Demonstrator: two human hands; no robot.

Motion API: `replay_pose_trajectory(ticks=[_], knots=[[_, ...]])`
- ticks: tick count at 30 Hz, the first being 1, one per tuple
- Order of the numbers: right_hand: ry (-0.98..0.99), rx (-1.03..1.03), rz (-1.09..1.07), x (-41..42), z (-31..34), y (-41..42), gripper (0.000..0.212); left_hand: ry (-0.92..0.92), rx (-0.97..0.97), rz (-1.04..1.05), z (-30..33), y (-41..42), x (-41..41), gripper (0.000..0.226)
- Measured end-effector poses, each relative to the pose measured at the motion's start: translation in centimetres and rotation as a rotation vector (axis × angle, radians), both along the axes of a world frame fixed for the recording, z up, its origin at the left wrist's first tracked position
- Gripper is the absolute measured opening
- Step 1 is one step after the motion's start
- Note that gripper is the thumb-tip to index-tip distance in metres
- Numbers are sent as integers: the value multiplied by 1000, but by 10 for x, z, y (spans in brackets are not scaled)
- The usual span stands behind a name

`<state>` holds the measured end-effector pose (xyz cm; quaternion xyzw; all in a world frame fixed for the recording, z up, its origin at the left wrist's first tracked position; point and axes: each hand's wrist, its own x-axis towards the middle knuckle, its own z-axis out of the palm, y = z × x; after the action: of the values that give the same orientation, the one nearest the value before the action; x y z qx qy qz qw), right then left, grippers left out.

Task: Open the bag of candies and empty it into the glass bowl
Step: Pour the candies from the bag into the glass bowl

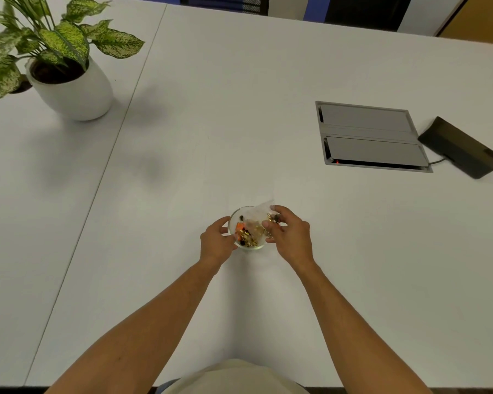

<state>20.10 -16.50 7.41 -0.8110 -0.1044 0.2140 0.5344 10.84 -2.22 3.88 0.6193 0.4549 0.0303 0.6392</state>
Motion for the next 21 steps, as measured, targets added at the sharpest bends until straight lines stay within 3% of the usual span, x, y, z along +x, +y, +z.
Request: replay_pose_trajectory(ticks=[13,21], knots=[[14,-35,-37,1,7,-8,41,17,35,-36,0,1,-1,58],[-83,-135,49,-1,8,-4,43,11,27,-40,-1,3,-2,58]])
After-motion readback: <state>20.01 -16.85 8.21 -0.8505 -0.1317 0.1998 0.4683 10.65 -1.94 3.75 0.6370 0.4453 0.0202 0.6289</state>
